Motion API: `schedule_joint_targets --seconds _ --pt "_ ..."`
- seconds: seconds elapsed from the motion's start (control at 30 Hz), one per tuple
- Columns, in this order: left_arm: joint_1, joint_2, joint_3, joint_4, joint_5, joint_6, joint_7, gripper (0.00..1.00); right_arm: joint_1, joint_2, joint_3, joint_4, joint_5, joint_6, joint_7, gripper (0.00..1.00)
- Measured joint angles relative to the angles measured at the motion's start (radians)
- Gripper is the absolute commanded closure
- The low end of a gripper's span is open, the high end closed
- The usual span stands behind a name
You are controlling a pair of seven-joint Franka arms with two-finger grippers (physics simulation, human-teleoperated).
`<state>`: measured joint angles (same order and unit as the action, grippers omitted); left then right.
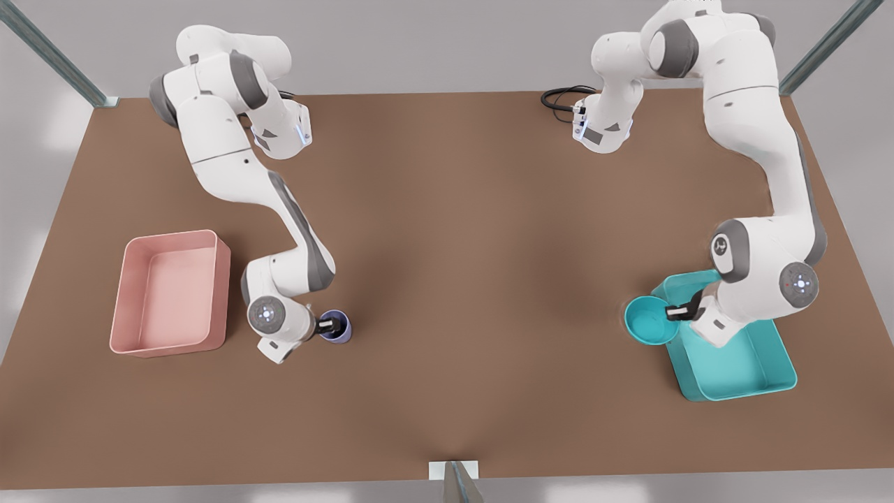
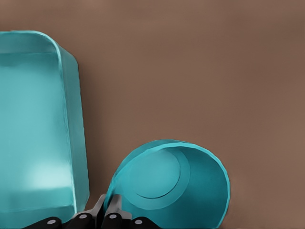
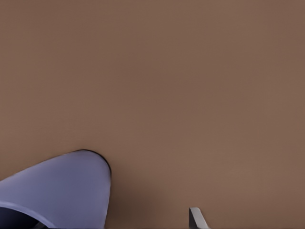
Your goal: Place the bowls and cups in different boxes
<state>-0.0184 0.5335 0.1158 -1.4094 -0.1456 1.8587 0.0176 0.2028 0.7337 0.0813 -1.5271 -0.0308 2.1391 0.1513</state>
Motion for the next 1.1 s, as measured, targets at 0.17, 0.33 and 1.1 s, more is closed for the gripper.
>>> schedule_joint_targets --seconds 0.17,0.33,1.1 --pt "0.14 0.083 0.064 0.054 0.035 -0.008 0.041 0.79 0.001 0.003 0.0 0.004 0.011 0.023 0.001 0.79" --pt "0.166 0.196 0.086 0.008 0.027 0.092 0.09 0.79 0.002 -0.026 0.0 0.013 0.009 0.023 -0.004 0.79" --pt "-0.087 -0.332 -0.176 0.015 0.227 -0.28 0.141 0.0 -0.56 -0.207 -0.019 -0.168 0.032 -0.074 -0.329 0.79"
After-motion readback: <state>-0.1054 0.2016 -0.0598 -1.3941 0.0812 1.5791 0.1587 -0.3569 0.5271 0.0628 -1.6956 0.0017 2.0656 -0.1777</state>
